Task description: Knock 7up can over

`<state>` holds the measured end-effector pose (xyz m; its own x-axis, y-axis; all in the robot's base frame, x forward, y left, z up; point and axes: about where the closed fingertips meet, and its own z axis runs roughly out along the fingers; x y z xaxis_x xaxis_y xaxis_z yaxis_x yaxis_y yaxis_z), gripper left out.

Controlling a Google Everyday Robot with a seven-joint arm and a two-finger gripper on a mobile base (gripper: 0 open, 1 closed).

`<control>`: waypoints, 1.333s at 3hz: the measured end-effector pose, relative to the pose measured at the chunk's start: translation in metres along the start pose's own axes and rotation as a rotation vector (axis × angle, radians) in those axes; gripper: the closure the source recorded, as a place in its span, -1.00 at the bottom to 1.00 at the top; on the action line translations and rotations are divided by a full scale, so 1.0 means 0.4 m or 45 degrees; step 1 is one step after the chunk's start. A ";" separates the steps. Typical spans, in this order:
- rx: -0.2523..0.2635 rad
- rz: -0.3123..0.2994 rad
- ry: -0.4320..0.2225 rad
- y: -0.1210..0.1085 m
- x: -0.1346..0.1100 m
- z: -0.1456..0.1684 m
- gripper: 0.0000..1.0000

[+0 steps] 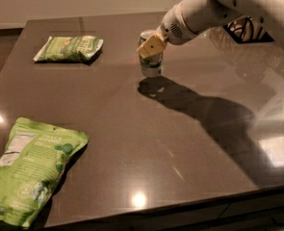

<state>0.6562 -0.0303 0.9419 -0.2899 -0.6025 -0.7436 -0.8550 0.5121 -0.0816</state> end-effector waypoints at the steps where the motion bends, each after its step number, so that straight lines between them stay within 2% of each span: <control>1: -0.008 -0.144 0.225 0.016 -0.003 -0.067 1.00; 3: -0.012 -0.434 0.667 0.059 0.045 -0.099 1.00; 4: -0.023 -0.559 0.797 0.077 0.075 -0.115 1.00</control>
Offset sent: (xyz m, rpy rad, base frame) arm -0.0436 -0.0323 0.0231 -0.6631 0.0810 0.1918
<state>0.6017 -0.0606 0.9477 -0.1071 -0.9857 -0.1303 -0.9533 0.1391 -0.2680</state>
